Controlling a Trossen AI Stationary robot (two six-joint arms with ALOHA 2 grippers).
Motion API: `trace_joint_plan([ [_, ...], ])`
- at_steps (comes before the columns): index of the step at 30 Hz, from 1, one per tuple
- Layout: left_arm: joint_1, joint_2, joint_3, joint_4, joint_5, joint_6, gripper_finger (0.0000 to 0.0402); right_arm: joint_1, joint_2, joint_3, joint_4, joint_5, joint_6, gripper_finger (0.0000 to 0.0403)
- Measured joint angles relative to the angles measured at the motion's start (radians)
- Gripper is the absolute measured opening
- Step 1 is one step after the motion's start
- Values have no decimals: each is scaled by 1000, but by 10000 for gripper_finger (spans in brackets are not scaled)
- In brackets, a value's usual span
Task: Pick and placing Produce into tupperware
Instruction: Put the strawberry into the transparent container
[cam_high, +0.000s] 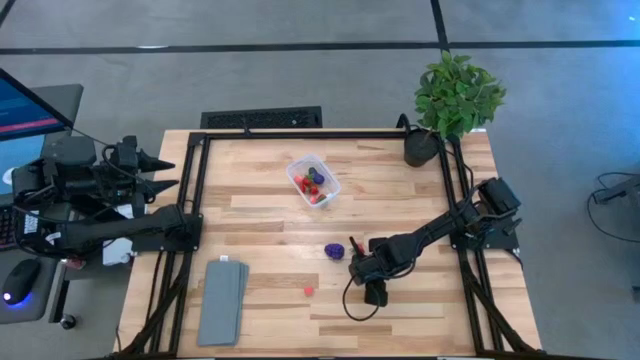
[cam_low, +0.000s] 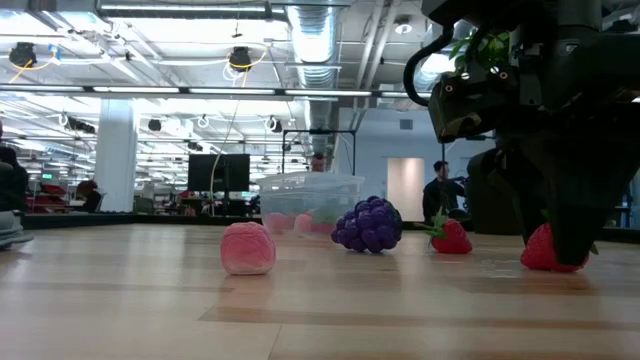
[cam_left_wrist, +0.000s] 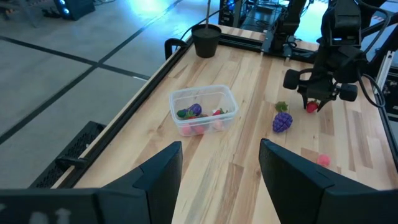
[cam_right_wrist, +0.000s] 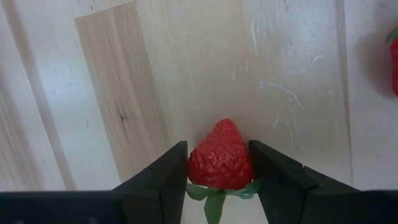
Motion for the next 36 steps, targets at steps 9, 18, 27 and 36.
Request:
trace_joint_plan([
  [9,0,0,0,0,0,0,203,0,0,0,0,-5,1,187],
  [18,0,0,0,0,-8,0,203,-2,1,13,-35,-34,1,189],
  [27,0,0,0,1,-12,0,203,-29,-38,16,-23,-79,1,183],
  [36,0,0,0,1,-12,0,203,-90,-152,16,31,-82,1,192],
])
